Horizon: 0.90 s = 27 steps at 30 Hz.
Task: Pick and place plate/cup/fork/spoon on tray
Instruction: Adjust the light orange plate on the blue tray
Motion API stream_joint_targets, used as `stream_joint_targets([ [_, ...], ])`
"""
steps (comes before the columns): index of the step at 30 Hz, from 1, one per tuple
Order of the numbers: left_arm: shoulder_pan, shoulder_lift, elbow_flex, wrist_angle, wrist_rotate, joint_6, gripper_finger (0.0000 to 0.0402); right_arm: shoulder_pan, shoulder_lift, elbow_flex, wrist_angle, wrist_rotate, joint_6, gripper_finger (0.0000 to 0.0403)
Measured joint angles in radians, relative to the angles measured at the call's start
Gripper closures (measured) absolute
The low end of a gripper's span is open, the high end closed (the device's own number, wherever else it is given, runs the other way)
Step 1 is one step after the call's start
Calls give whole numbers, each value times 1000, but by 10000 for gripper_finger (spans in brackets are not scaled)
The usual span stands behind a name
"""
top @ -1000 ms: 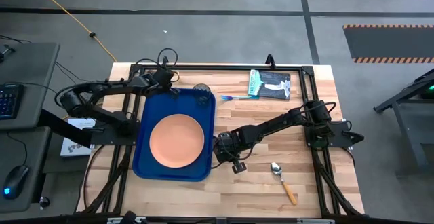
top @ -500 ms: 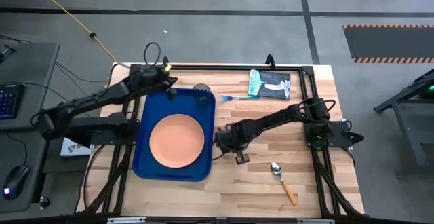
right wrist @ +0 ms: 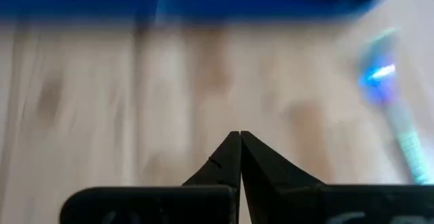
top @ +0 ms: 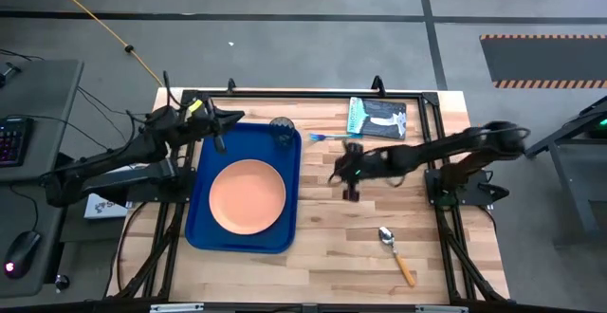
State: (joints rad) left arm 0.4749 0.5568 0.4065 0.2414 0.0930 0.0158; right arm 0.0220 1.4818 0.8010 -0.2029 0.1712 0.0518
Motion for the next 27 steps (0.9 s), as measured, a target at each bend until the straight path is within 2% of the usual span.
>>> stream_joint_targets([
  [2,3,-12,0,-2,-1,0,401,-41,-59,-74,196,-10,40,403],
  [4,3,-15,0,-2,-1,0,401,-70,-76,-120,363,-101,58,403],
  [6,3,-14,0,-3,-1,4,401,-60,-49,-134,470,-195,59,403],
  [8,3,-14,0,-3,-1,16,401,-23,14,-110,522,-232,35,403],
  [13,3,-14,0,-3,-2,22,401,83,241,93,472,-240,-120,403],
  [18,3,-14,0,-5,-2,14,401,135,440,326,356,-323,-244,403],
  [22,2,-14,0,-9,-1,14,401,148,544,474,286,-345,-279,403],
  [27,3,-14,0,-9,-1,14,401,166,608,576,237,-349,-282,403],
])
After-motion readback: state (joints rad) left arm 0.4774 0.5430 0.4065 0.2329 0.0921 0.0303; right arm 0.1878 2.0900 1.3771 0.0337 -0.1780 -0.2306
